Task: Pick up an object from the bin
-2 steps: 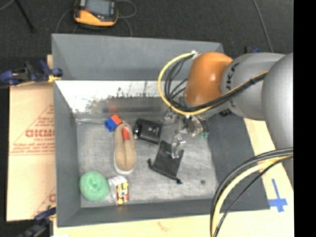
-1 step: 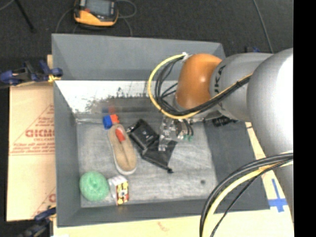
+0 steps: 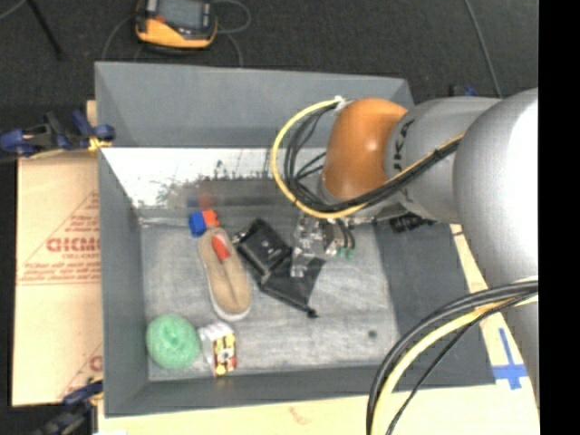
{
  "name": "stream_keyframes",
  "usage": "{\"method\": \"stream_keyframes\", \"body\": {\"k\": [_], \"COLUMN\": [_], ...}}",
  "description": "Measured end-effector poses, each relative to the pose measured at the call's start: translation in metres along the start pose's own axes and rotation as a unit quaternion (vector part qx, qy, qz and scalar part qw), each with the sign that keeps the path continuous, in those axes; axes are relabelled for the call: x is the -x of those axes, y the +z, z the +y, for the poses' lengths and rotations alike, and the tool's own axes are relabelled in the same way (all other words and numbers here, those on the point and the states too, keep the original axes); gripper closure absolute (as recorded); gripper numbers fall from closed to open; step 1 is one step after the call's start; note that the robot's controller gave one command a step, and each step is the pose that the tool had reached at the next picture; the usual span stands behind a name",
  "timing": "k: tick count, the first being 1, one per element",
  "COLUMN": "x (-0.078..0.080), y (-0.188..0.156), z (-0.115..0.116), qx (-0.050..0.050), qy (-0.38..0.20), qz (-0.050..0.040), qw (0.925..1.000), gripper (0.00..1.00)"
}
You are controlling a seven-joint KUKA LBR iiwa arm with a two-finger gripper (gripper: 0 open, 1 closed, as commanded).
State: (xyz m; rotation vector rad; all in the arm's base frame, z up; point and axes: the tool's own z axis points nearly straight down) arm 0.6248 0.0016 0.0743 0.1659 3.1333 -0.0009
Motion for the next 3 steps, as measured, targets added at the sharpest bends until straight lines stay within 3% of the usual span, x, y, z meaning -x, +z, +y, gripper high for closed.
{"method": "stream_keyframes", "body": {"k": [1,2,3], "x": [-0.012,-0.013,-0.018], "y": [-0.02,-0.082,-0.141], "z": [0.003,0.017,0.018], "qx": [0.0,0.0,0.0], "qy": [0.02,0.03,-0.022], "qz": [0.0023,0.0025,0.0008], "qw": [0.9998,0.9995,0.9998], "gripper": [1.0,1.0,1.0]}}
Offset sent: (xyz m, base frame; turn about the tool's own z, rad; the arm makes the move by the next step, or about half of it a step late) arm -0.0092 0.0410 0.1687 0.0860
